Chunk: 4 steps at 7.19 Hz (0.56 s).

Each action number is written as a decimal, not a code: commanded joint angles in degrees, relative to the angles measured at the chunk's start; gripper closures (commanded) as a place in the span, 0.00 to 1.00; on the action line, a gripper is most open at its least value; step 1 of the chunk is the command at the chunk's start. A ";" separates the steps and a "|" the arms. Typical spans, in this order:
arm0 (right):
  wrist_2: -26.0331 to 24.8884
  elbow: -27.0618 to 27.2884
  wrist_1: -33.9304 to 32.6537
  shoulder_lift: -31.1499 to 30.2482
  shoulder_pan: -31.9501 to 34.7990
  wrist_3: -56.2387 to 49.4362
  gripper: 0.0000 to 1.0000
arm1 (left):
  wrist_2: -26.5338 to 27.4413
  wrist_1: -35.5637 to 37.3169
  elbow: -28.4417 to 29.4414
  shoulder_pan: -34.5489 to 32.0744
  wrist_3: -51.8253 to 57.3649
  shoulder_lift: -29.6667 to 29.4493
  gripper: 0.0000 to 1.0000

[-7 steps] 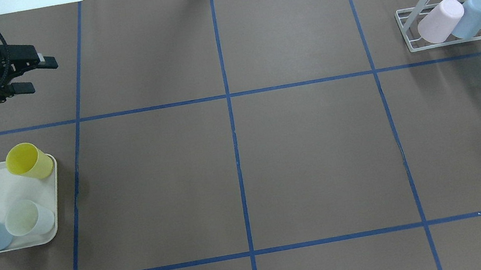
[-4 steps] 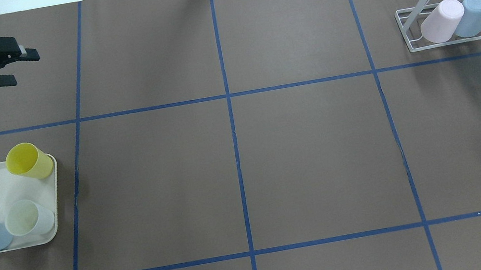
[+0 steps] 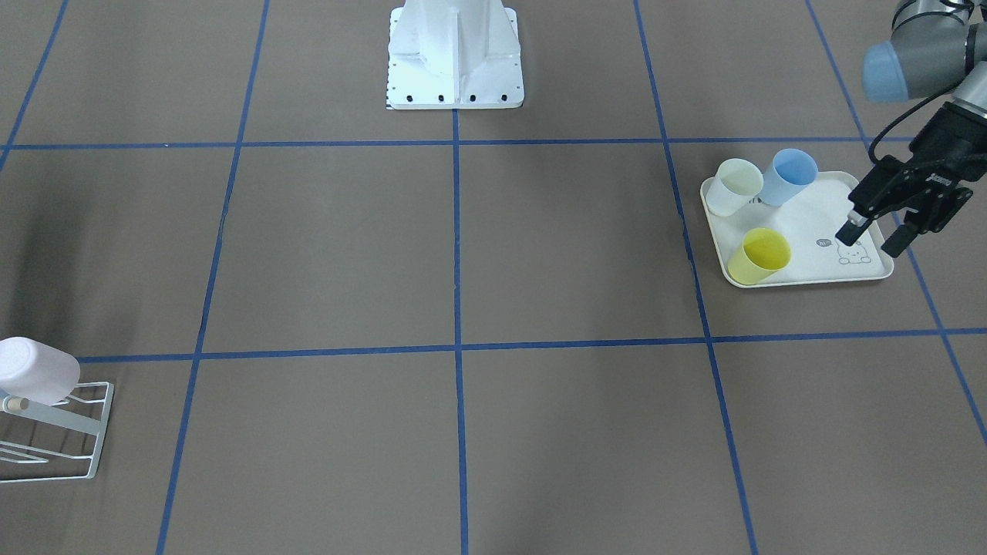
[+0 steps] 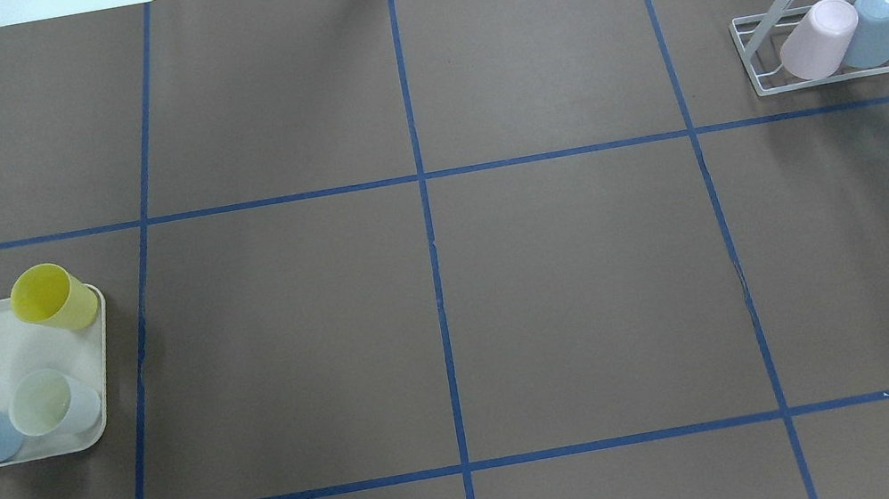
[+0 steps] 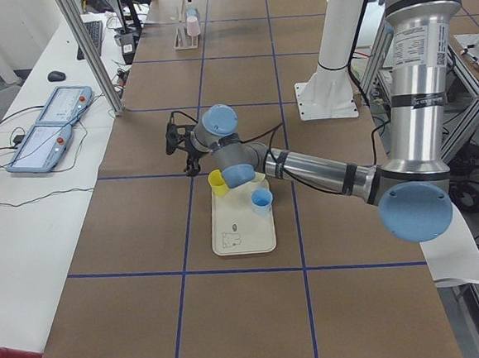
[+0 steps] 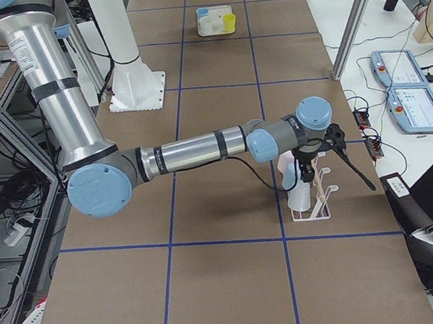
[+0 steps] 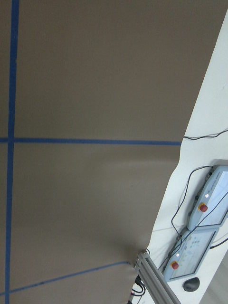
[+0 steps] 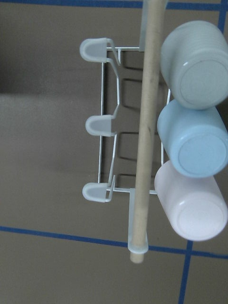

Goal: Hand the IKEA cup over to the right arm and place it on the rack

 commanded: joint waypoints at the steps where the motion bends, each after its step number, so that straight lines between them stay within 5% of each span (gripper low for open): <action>1: 0.67 12.31 0.49 -6.59 -0.47 10.59 0.00 | -0.19 0.24 -1.05 0.02 8.73 9.37 0.00; 4: 5.15 14.99 2.93 -8.38 -3.63 10.97 0.00 | -3.00 2.52 -1.23 7.98 8.13 15.72 0.00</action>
